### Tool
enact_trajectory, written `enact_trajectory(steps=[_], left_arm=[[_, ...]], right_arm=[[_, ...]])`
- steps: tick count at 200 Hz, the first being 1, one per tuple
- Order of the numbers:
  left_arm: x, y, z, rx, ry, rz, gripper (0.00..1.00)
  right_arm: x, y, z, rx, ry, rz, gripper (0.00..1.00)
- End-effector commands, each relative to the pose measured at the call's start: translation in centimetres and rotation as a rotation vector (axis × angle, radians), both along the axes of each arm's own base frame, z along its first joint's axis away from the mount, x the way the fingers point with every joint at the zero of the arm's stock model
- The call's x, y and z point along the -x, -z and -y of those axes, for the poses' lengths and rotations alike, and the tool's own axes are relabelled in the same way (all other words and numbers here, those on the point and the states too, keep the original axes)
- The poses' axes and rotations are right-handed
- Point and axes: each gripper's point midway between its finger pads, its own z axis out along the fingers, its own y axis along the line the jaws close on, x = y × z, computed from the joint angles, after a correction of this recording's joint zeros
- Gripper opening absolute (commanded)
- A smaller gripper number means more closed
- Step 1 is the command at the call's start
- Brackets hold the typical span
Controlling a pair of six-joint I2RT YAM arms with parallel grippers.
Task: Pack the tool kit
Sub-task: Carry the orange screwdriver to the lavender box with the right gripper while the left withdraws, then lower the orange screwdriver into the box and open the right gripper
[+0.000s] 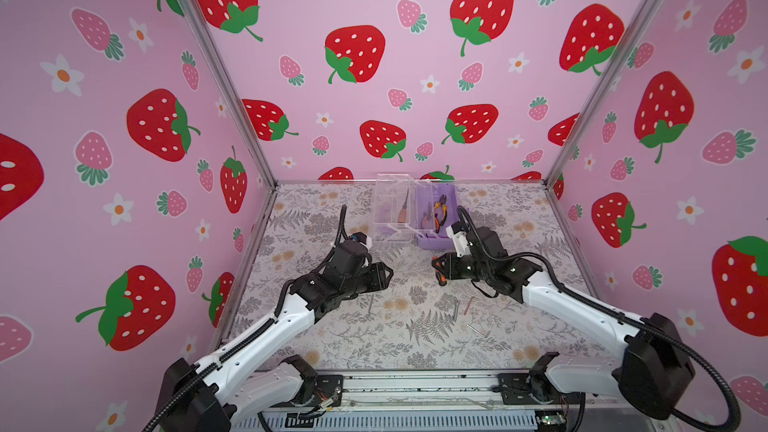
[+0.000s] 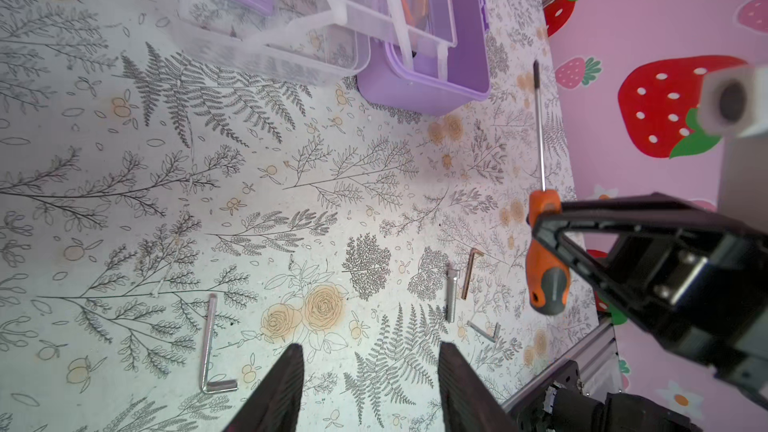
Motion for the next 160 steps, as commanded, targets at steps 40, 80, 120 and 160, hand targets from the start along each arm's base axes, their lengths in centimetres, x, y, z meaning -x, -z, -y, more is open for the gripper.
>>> enact_trajectory(steps=[40, 80, 120, 160], left_arm=[[0.7, -0.5, 0.0, 0.084, 0.023, 0.001, 0.55], [0.5, -0.4, -0.3, 0.084, 0.019, -0.008, 0.55], [0.1, 0.1, -0.6, 0.086, 0.007, -0.021, 0.55], [-0.3, 0.7, -0.6, 0.080, -0.002, -0.033, 0.55]], right_arm=[[-10.2, -4.3, -2.3, -0.230, 0.047, 0.034, 0.02], [-16.0, -3.3, -3.5, -0.238, 0.123, 0.008, 0.02], [-20.6, -1.0, -4.2, -0.200, 0.231, -0.011, 0.02], [-23.3, 2.2, -4.3, -0.133, 0.325, -0.029, 0.03]])
